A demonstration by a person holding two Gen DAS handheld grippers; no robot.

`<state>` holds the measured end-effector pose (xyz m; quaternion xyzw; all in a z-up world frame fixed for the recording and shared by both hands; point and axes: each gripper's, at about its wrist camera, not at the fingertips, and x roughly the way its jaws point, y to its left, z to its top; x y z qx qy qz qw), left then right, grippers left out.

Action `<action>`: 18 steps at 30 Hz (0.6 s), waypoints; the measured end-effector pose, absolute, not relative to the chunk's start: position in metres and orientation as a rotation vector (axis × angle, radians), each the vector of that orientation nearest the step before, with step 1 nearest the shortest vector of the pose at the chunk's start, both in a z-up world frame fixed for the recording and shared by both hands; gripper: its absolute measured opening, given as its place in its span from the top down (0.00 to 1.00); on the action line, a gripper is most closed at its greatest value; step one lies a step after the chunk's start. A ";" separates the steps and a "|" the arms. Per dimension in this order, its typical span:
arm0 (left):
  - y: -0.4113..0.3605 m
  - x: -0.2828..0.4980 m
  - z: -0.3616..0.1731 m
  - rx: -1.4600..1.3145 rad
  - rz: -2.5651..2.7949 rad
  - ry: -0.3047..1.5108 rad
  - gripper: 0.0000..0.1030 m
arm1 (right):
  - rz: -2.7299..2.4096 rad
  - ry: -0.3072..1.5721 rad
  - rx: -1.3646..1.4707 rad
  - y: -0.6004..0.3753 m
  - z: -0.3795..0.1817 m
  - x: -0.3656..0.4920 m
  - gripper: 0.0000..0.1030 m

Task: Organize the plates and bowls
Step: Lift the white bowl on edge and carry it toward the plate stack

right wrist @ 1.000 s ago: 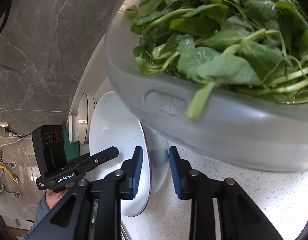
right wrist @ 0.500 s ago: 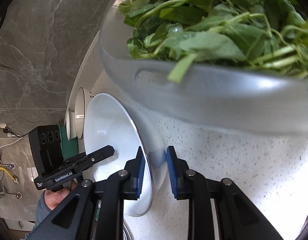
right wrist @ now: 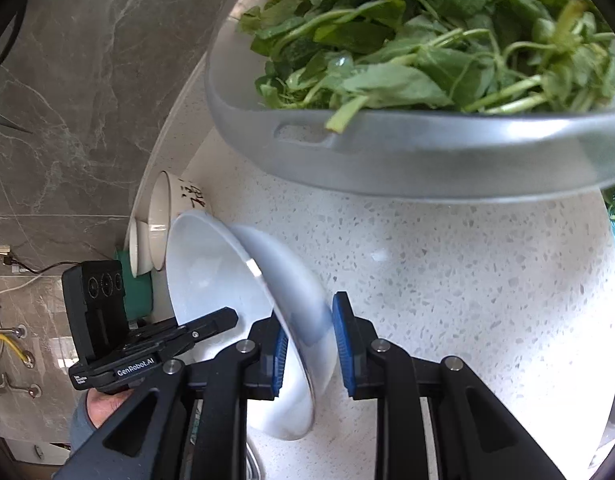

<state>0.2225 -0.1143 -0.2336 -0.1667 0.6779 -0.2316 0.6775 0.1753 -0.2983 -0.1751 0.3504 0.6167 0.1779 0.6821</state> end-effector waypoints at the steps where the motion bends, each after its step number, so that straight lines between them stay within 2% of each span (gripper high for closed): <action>1: -0.114 0.223 -0.235 -0.374 -0.515 1.524 0.86 | 0.398 1.391 0.781 -0.297 -0.178 0.176 0.75; 7: -0.114 0.217 -0.235 -0.368 -0.498 1.503 0.86 | 0.403 1.394 0.756 -0.295 -0.178 0.176 0.74; 8: -0.112 0.216 -0.234 -0.365 -0.483 1.493 0.85 | 0.402 1.404 0.749 -0.293 -0.177 0.175 0.72; 10: -0.107 0.217 -0.229 -0.368 -0.456 1.481 0.83 | 0.400 1.408 0.713 -0.290 -0.173 0.173 0.60; 11: -0.103 0.218 -0.229 -0.369 -0.448 1.477 0.76 | 0.390 1.402 0.681 -0.288 -0.169 0.172 0.59; 12: -0.101 0.218 -0.227 -0.363 -0.442 1.474 0.74 | 0.388 1.400 0.669 -0.287 -0.168 0.171 0.60; 14: -0.101 0.217 -0.227 -0.331 -0.449 1.482 0.74 | 0.397 1.396 0.648 -0.285 -0.166 0.172 0.64; 15: -0.100 0.216 -0.226 -0.320 -0.451 1.483 0.74 | 0.397 1.398 0.619 -0.282 -0.166 0.173 0.74; 16: -0.102 0.214 -0.227 -0.309 -0.453 1.495 0.75 | 0.399 1.408 0.604 -0.278 -0.167 0.174 0.77; 18: -0.108 0.210 -0.230 -0.315 -0.462 1.507 0.75 | 0.403 1.444 0.616 -0.274 -0.174 0.175 0.77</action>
